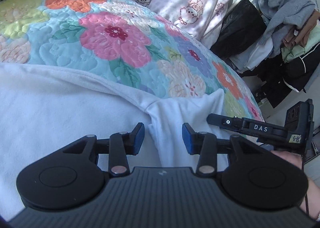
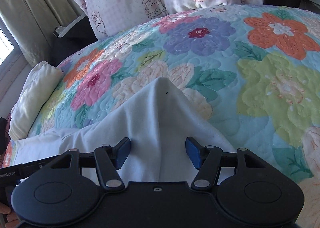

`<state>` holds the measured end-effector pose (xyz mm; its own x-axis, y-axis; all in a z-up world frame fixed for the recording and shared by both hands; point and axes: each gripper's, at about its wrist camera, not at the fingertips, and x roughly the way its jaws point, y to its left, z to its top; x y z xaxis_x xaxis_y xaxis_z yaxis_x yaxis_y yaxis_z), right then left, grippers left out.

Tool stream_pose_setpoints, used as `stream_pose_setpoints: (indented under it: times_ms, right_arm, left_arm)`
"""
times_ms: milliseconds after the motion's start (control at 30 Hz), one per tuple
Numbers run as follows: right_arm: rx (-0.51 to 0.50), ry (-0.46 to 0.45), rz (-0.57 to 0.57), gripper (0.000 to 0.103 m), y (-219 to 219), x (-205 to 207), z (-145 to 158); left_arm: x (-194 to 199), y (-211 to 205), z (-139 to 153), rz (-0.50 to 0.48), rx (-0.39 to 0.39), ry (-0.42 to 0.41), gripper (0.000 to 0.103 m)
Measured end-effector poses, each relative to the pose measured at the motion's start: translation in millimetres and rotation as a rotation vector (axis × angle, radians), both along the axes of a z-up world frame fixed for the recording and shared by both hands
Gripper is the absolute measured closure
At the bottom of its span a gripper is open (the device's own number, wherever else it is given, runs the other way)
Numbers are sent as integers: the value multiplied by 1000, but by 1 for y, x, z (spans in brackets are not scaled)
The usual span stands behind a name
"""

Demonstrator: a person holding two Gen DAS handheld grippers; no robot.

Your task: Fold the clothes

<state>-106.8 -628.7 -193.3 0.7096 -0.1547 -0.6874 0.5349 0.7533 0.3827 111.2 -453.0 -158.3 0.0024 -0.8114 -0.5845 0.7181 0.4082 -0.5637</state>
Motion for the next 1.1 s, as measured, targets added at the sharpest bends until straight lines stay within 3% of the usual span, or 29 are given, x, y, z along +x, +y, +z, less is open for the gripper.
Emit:
stream_pose_setpoints:
  times_ms: [33, 67, 100, 167, 200, 267, 333, 400, 467, 500, 567, 633, 733, 800, 900, 1033, 1100]
  right_arm:
    - [-40, -30, 23, 38, 2, 4, 1]
    - [-76, -38, 41, 61, 3, 10, 6]
    - [-109, -40, 58, 97, 3, 16, 10]
    - [-170, -47, 63, 99, 1, 26, 22]
    - [-195, -52, 46, 100, -2, 30, 30]
    - [-246, -63, 11, 100, -6, 37, 46]
    - [-269, -23, 6, 93, -11, 49, 55]
    - [-294, 84, -12, 58, -9, 52, 51]
    - [-324, 136, -76, 50, 0, 42, 49]
    - [-262, 112, -82, 50, 3, 30, 48]
    - [-99, 34, -69, 50, 14, -3, 46]
    - [30, -39, -41, 50, 37, -44, 44]
    - [38, -56, 59, 49, 94, -105, 42]
    - [67, -36, 101, 48, 127, -137, 35]
    - [175, -55, 124, 46, 167, -190, 17]
    - [141, -53, 125, 46, 215, -242, 5]
    - [132, -68, 155, 46, 230, -254, 1]
  left_arm:
    - [-2, -6, 4, -5, 10, -51, 75]
    - [-4, -12, 10, 5, 23, -134, 92]
    - [-5, -17, 17, 26, 24, -200, 101]
    - [-1, -19, 29, 97, -9, -265, 101]
    - [2, -22, 32, 120, -14, -255, 101]
    - [7, -31, 31, 131, 28, -225, 100]
    - [3, -41, 20, 110, 156, -239, 94]
    - [-7, -26, 19, 123, 161, -249, 89]
    - [-18, -4, 21, 138, 122, -237, 75]
    - [-25, 13, 25, 142, 81, -201, 65]
    - [-42, 48, 32, 119, -11, -120, 64]
    - [-64, 77, 36, 92, -34, -89, 64]
    - [-114, 113, 36, 105, 64, -177, 60]
    - [-147, 139, 29, 159, 128, -200, 48]
    - [-183, 169, 26, 149, 114, -114, 48]
    - [-226, 188, 28, 77, 68, -55, 48]
    - [-239, 191, 16, 68, 64, 25, 48]
